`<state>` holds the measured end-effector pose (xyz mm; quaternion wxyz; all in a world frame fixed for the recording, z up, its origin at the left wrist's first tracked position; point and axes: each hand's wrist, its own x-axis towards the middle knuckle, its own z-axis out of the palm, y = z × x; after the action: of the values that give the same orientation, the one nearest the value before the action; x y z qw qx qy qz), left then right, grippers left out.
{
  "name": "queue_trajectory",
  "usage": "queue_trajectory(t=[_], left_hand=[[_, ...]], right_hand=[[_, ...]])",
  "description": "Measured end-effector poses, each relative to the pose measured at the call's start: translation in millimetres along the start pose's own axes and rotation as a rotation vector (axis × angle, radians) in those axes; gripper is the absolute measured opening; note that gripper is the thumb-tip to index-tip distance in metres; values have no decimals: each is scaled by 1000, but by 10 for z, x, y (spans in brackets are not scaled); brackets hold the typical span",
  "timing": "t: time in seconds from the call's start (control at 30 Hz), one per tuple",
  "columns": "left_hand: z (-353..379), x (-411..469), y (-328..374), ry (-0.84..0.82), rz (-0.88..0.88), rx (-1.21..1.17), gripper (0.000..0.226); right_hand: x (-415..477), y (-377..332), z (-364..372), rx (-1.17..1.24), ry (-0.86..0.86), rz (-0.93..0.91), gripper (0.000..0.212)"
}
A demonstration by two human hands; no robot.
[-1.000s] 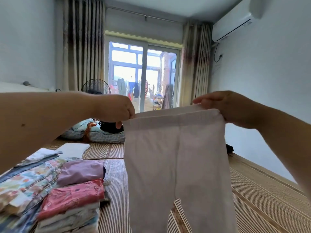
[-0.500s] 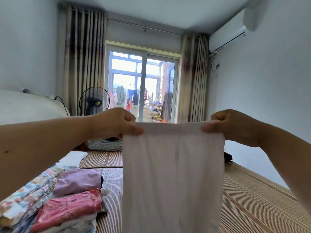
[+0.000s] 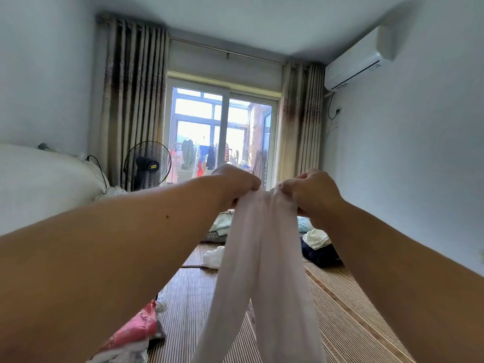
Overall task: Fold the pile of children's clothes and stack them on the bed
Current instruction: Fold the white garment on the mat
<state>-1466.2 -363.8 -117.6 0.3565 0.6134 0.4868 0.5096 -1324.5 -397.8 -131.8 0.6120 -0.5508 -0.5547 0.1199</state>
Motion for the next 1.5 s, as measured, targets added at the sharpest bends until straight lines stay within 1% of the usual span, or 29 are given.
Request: queue_trajectory(t=[0.03, 0.1, 0.13, 0.17, 0.2, 0.23, 0.27, 0.3, 0.33, 0.4, 0.43, 0.47, 0.5, 0.53, 0.57, 0.6, 0.63, 0.67, 0.73, 0.8, 0.87, 0.97, 1.03, 1.13, 1.2, 1.27, 1.37, 1.43, 1.5], left_hand=[[55, -23, 15, -32, -2, -59, 11], [111, -87, 44, -104, 11, -147, 13], [109, -131, 73, -145, 17, -187, 17], [88, -176, 107, -197, 14, -226, 25], [53, -218, 135, -264, 5, -250, 34], [9, -248, 160, -333, 9, -240, 40], [-39, -275, 185, -383, 36, -191, 42], [-83, -278, 194, -383, 98, -99, 41], [-126, -277, 184, -325, 185, 19, 37], [-210, -233, 121, -122, 389, 221, 29], [-256, -185, 62, -84, 424, 250, 35], [-304, -155, -5, -131, 390, 246, 49], [-340, -113, -78, -239, 318, 202, 61], [-364, -69, -146, -360, 245, 151, 64], [-372, -23, -206, -468, 192, 92, 59], [-374, 26, -250, -536, 161, 22, 48], [-367, 60, -271, -551, 145, -21, 38], [-348, 98, -282, -522, 145, -11, 29], [-306, 154, -267, -426, 162, 150, 15], [-251, 205, -265, -374, 154, 312, 16], [-139, 286, -332, -329, 130, 386, 17], [121, 451, -482, -272, 60, 303, 13], [265, 558, -558, -214, 55, 288, 18], [434, 785, -637, -100, 166, 356, 11], [486, 923, -626, -47, 257, 422, 14], [503, 1003, -570, -4, 348, 490, 20], [503, 1065, -543, 73, 478, 539, 17], [499, 1056, -611, 59, 480, 529, 17], [498, 994, -744, 24, 439, 526, 15]], right_hand=[[-21, -22, 38, 56, -36, 10, 24], [-52, -51, 68, 142, -127, 29, 20], [-64, -66, 59, 181, -189, 39, 22], [-78, -78, 37, 230, -260, 46, 30], [-83, -75, 18, 269, -327, 46, 38], [-85, -66, -6, 282, -367, 27, 41], [-77, -56, -25, 275, -379, 1, 38], [-74, -60, -45, 261, -381, -28, 30], [-74, -68, -62, 248, -383, -46, 21], [-60, -96, -104, 216, -385, -61, 19], [-51, -118, -133, 207, -399, -59, 20], [-45, -143, -161, 212, -420, -51, 19], [-40, -163, -187, 233, -443, -43, 18], [-22, -173, -213, 258, -465, -41, 18], [-7, -173, -242, 271, -487, -40, 18], [9, -167, -265, 266, -506, -41, 17], [20, -161, -291, 245, -521, -38, 16], [41, -136, -315, 204, -532, -33, 14], [102, -55, -335, 44, -518, -46, 13], [187, 79, -310, -205, -440, -122, 17], [243, 242, -217, -301, -381, -162, 16], [390, 539, -20, -214, -341, -79, 9], [520, 700, 98, -150, -324, -48, 10], [786, 930, 237, -172, -291, -88, 19], [915, 977, 287, -172, -254, -121, 23], [1062, 984, 313, -114, -203, -139, 21], [1146, 979, 309, -111, -184, -162, 16], [1104, 1012, 294, -155, -207, -178, 16], [949, 1091, 288, -217, -253, -181, 21]])
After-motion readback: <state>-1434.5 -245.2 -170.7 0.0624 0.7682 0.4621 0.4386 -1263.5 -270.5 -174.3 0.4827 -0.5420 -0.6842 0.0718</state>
